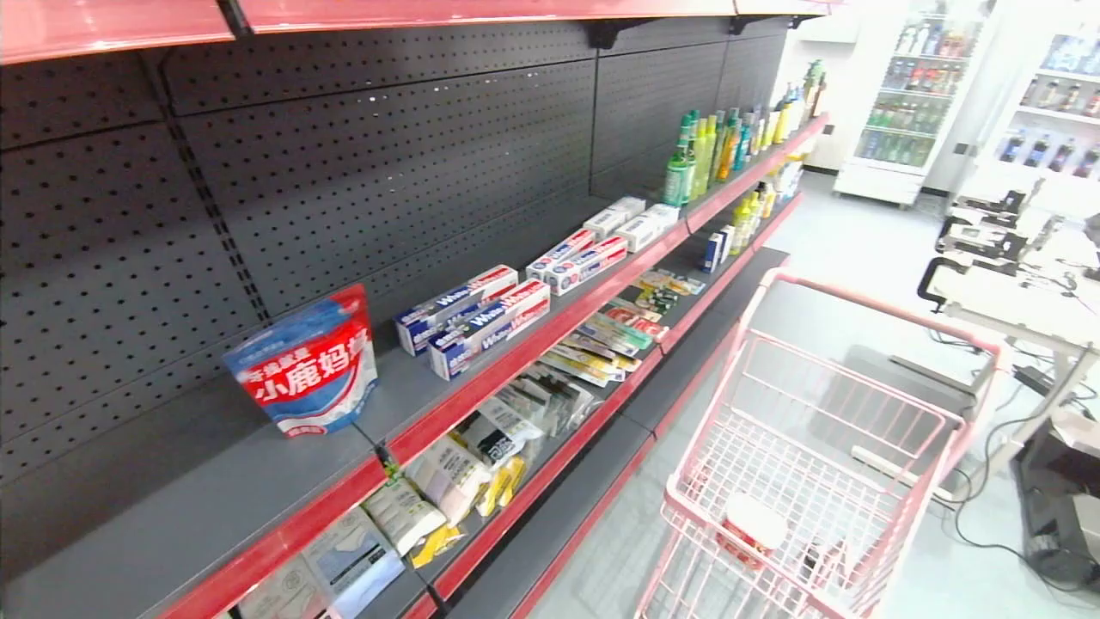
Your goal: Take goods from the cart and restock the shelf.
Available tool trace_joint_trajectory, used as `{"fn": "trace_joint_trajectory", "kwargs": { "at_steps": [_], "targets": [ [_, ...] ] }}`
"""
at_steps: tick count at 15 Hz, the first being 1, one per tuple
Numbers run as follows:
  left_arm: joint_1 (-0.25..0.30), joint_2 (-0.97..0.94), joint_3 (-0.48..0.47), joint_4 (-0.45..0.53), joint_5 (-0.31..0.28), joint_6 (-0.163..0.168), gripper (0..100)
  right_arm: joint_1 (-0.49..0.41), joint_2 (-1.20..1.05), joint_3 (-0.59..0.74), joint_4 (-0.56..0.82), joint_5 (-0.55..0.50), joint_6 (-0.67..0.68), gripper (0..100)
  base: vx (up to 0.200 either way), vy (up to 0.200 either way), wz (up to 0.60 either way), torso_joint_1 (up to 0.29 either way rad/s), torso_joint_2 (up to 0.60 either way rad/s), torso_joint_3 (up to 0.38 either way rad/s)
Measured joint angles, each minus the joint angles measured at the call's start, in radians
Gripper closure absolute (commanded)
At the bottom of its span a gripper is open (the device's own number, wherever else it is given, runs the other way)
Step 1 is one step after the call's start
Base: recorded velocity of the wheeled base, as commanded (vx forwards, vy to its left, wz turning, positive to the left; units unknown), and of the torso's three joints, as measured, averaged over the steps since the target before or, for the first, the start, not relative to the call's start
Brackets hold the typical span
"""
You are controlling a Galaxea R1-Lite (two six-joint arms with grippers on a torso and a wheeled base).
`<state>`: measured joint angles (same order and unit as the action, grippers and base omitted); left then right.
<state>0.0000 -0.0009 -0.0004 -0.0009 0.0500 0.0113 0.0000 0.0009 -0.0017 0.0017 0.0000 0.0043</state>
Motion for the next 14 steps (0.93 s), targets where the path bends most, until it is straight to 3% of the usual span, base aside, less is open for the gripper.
{"fn": "trace_joint_trajectory", "kwargs": {
  "at_steps": [10, 12, 14],
  "targets": [
    [0.000, 0.000, -0.001, 0.001, 0.000, 0.001, 0, -0.004, 0.003, -0.005, -0.001, -0.010, -0.004, 0, 0.000, 0.000, 0.00, 0.000, 0.00, 0.000],
    [0.000, 0.000, -0.001, 0.000, 0.000, 0.000, 0, -0.002, 0.027, -0.072, -0.008, -0.018, 0.020, 0, 0.000, 0.000, 0.00, 0.000, 0.00, 0.000],
    [0.000, 0.000, -0.001, 0.001, 0.000, 0.002, 0, -0.002, 0.135, -0.236, -0.012, -0.037, 0.060, 0, 0.000, 0.000, 0.00, 0.000, 0.00, 0.000]
  ]
}}
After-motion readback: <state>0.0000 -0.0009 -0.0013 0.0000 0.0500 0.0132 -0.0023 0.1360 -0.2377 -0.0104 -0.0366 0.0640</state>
